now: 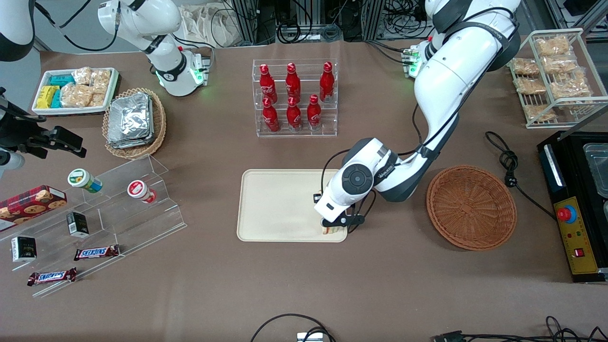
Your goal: Place sandwich from basket to tray
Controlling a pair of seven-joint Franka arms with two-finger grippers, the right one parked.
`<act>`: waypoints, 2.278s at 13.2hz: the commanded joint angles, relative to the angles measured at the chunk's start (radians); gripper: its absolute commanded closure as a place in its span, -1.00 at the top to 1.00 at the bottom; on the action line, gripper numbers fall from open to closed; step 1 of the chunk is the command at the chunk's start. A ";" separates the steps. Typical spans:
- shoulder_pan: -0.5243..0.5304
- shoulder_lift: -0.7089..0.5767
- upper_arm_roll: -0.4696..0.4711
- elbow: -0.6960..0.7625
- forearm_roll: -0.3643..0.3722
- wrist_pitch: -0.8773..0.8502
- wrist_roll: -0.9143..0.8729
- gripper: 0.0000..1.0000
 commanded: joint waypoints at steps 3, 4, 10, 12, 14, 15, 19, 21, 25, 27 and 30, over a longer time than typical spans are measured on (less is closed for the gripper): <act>-0.009 -0.006 0.000 0.032 0.021 -0.066 -0.025 1.00; -0.006 -0.024 -0.002 0.035 0.018 -0.112 -0.023 1.00; 0.037 -0.300 0.024 -0.119 0.028 -0.275 -0.074 0.81; 0.089 -0.424 0.021 -0.263 0.014 -0.258 -0.072 0.72; 0.118 -0.506 0.020 -0.349 0.001 -0.237 -0.072 0.68; 0.133 -0.527 0.020 -0.368 -0.021 -0.241 -0.059 0.63; 0.256 -0.682 0.021 -0.435 -0.152 -0.299 0.142 0.63; 0.322 -0.711 0.023 -0.426 -0.163 -0.332 0.206 0.68; 0.455 -0.759 0.027 -0.419 -0.164 -0.382 0.363 0.92; 0.538 -0.777 0.027 -0.419 -0.163 -0.399 0.403 1.00; 0.555 -0.812 0.079 -0.428 -0.167 -0.405 0.527 1.00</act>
